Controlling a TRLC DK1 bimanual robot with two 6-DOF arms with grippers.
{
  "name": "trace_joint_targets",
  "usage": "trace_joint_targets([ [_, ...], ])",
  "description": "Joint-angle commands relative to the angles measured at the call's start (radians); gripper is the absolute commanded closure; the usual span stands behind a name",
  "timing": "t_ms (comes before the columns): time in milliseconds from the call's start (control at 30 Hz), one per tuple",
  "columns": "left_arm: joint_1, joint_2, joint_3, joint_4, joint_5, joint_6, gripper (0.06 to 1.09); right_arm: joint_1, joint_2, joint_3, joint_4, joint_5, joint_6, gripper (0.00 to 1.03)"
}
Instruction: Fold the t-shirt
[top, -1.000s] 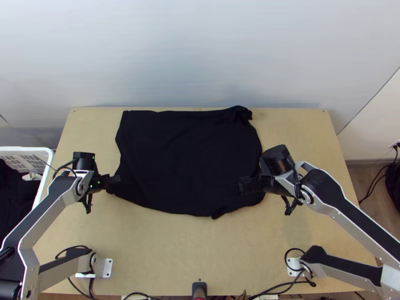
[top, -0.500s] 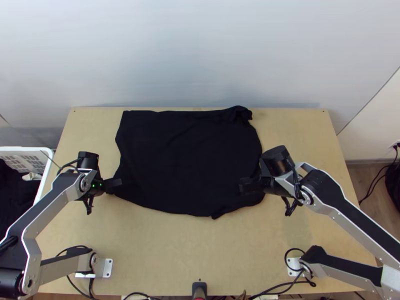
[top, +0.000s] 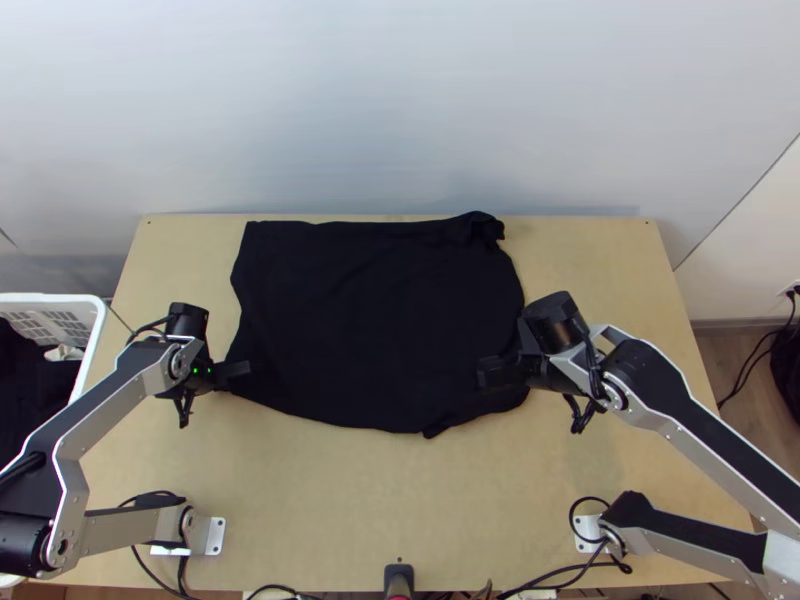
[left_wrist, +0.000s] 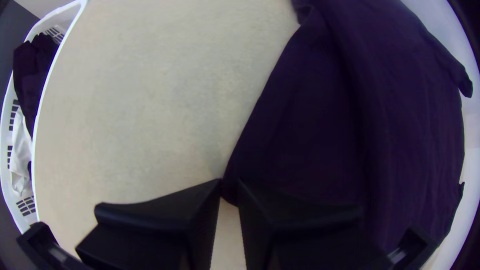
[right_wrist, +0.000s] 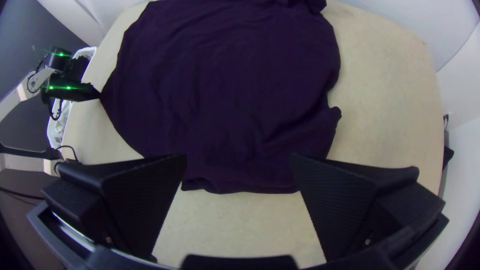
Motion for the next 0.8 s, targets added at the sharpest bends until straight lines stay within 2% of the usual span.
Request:
trace_joint_targets([
  [0,-0.016,0.031,-0.007,0.003,-0.003,0.005,0.89,0.009,0.002,0.005,-0.007,0.000,-0.002,0.07],
  [200,-0.022,0.054,-0.016,0.003,-0.003,0.003,0.89,0.018,0.002,0.023,-0.029,0.000,-0.008,0.07],
  [267,-0.025,0.054,-0.022,0.003,-0.004,0.008,1.02,0.033,0.000,0.028,-0.052,0.000,-0.017,0.07],
  [333,-0.025,0.053,-0.021,-0.005,-0.004,0.020,1.05,0.068,-0.005,0.020,-0.082,-0.009,-0.025,0.07],
  [567,-0.025,-0.016,0.001,-0.042,-0.004,0.021,1.05,0.173,-0.003,-0.084,-0.089,-0.156,-0.011,0.07],
  [767,-0.010,-0.071,0.065,-0.060,-0.006,0.017,1.05,0.243,0.149,-0.084,-0.078,-0.277,0.003,0.07],
])
